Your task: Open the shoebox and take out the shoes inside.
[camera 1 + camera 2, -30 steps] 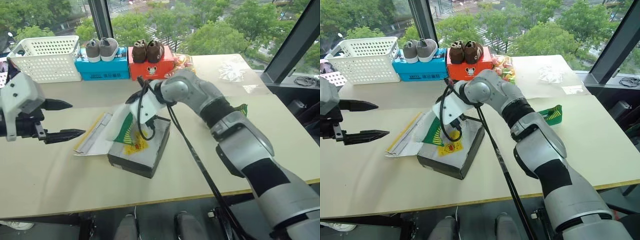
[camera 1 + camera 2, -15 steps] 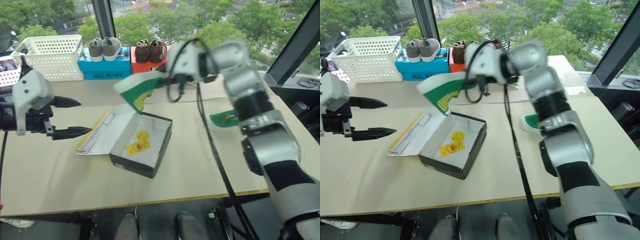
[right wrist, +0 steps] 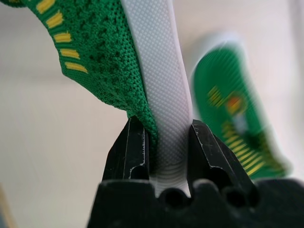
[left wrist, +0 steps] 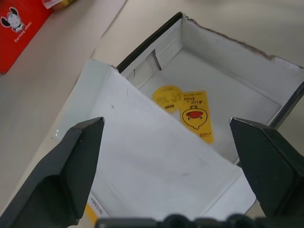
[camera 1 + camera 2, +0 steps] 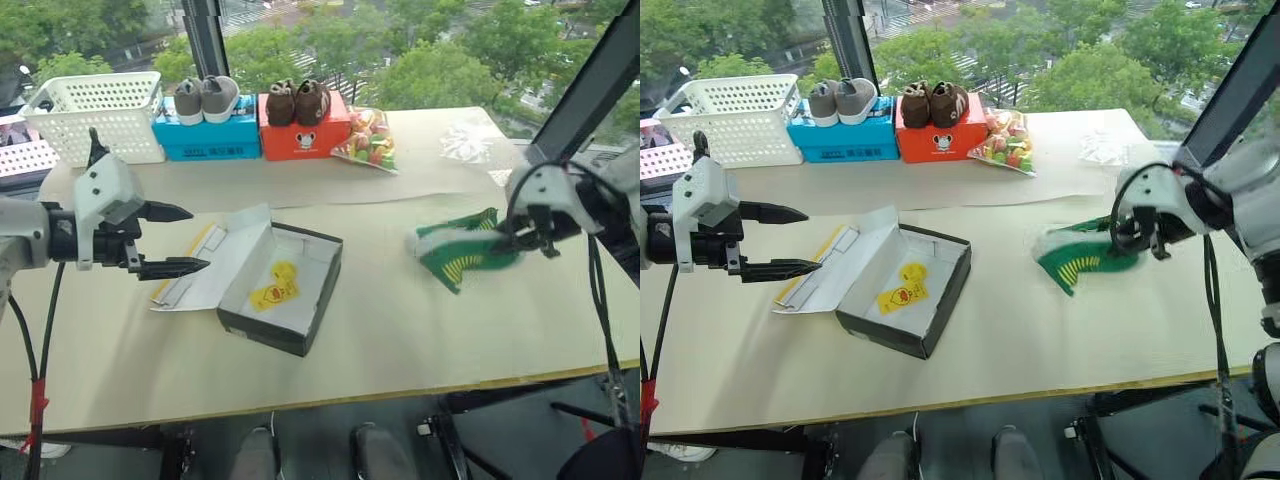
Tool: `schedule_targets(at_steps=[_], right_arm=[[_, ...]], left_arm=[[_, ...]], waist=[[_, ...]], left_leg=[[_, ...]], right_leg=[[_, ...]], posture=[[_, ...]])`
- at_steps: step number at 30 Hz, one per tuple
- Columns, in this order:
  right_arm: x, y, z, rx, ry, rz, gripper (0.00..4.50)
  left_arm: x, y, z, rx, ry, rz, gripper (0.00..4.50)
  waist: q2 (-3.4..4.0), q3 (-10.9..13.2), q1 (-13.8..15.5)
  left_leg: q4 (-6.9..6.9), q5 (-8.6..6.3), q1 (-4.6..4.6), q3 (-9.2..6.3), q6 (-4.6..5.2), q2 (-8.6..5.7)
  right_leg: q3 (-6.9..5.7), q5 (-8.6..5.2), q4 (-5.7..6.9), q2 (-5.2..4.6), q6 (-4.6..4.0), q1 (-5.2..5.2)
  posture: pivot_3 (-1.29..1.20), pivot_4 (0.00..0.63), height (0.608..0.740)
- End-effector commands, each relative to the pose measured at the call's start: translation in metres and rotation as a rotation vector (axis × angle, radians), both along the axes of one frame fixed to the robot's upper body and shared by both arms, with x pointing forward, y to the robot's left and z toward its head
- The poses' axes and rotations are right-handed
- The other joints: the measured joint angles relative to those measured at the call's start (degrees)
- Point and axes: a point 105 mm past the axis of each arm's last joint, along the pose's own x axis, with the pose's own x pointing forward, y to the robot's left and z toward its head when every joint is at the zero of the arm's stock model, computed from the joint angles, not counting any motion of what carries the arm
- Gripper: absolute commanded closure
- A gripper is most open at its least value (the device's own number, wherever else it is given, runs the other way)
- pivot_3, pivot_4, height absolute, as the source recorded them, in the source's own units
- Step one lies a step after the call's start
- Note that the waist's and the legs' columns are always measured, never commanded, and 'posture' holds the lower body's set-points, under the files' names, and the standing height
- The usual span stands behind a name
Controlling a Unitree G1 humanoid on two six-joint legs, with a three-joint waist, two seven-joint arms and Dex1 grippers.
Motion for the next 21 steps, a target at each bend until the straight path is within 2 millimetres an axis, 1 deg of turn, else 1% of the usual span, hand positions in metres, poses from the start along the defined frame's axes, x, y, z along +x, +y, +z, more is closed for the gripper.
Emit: schedule_targets(at_steps=[1,4,7,12,14,15,16,17,19,20,21], right_arm=[[-0.001,-0.005,-0.012,-0.036,0.060,0.030,3.80],[0.005,-0.003,-0.024,-0.040,0.104,0.028,3.80],[0.008,-0.001,-0.043,-0.077,0.182,0.039,3.80],[0.020,0.007,-0.051,-0.063,0.223,0.015,3.80],[0.028,0.011,-0.051,-0.062,0.195,-0.005,2.86],[0.034,0.015,-0.049,-0.050,0.158,-0.022,2.67],[0.040,0.018,-0.045,-0.035,0.121,-0.041,2.22],[0.046,0.021,-0.041,-0.020,0.086,-0.059,1.95],[0.055,0.025,-0.032,0.009,0.017,-0.091,1.23],[0.060,0.026,-0.027,0.024,-0.019,-0.112,0.86],[0.067,0.027,-0.017,0.039,-0.090,-0.139,0.52]], left_arm=[[-0.002,0.001,0.012,0.020,-0.056,-0.006,0.00],[-0.004,0.004,0.014,0.023,-0.059,0.006,0.00],[-0.008,0.007,0.013,0.024,-0.056,0.022,0.00],[-0.013,0.009,0.012,0.022,-0.054,0.042,0.00],[-0.015,0.009,0.012,0.023,-0.055,0.048,0.00],[-0.015,0.010,0.013,0.023,-0.057,0.053,0.00],[-0.016,0.011,0.013,0.023,-0.059,0.056,0.00],[-0.016,0.011,0.014,0.023,-0.060,0.060,0.00],[-0.017,0.012,0.014,0.023,-0.061,0.063,0.00],[-0.017,0.012,0.014,0.023,-0.061,0.064,0.00],[-0.017,0.012,0.014,0.023,-0.062,0.065,0.00]], waist=[[0.00,0.0,-0.2],[0.02,0.0,-0.2],[0.03,0.0,-0.1],[-0.13,-0.1,-0.1],[-0.18,-0.1,-0.2],[-0.20,-0.1,-0.2],[-0.20,-0.1,-0.2],[-0.19,-0.1,-0.1],[-0.16,-0.1,0.0],[-0.16,-0.1,0.0],[-0.15,-0.1,0.0]], left_leg=[[0.02,0.00,0.02,0.00,0.00,0.00],[0.06,0.00,0.01,0.03,0.01,0.00],[0.08,-0.01,-0.01,0.04,0.02,-0.01],[0.14,-0.03,0.01,0.02,0.04,0.00],[0.17,-0.03,0.08,0.02,0.04,0.01],[0.17,-0.03,0.14,0.03,0.04,0.01],[0.17,-0.03,0.19,0.02,0.04,0.02],[0.17,-0.02,0.21,0.03,0.04,0.02],[0.17,-0.02,0.18,0.03,0.03,0.01],[0.17,-0.02,0.16,0.03,0.03,0.01],[0.17,-0.02,0.12,0.03,0.03,0.01]], right_leg=[[0.01,0.00,0.00,0.00,0.00,0.01],[0.04,0.02,0.01,0.00,0.02,0.01],[0.06,0.04,0.00,0.00,0.02,0.01],[0.03,0.07,-0.03,0.00,0.01,0.10],[0.03,0.08,-0.02,0.01,0.04,0.16],[0.03,0.09,-0.02,0.01,0.05,0.21],[0.04,0.09,-0.02,0.02,0.05,0.25],[0.04,0.09,-0.01,0.02,0.07,0.26],[0.06,0.11,0.02,0.01,0.08,0.21],[0.06,0.13,0.02,0.01,0.04,0.19],[0.06,0.15,0.02,0.01,0.01,0.17]], posture=[[0.00,0.150,0.740],[0.00,0.150,0.740],[0.00,0.150,0.740],[0.00,0.150,0.740],[0.00,0.150,0.740],[0.00,0.150,0.740],[0.00,0.150,0.740],[0.00,0.150,0.740],[0.00,0.150,0.740],[0.00,0.150,0.740],[0.00,0.150,0.740]])
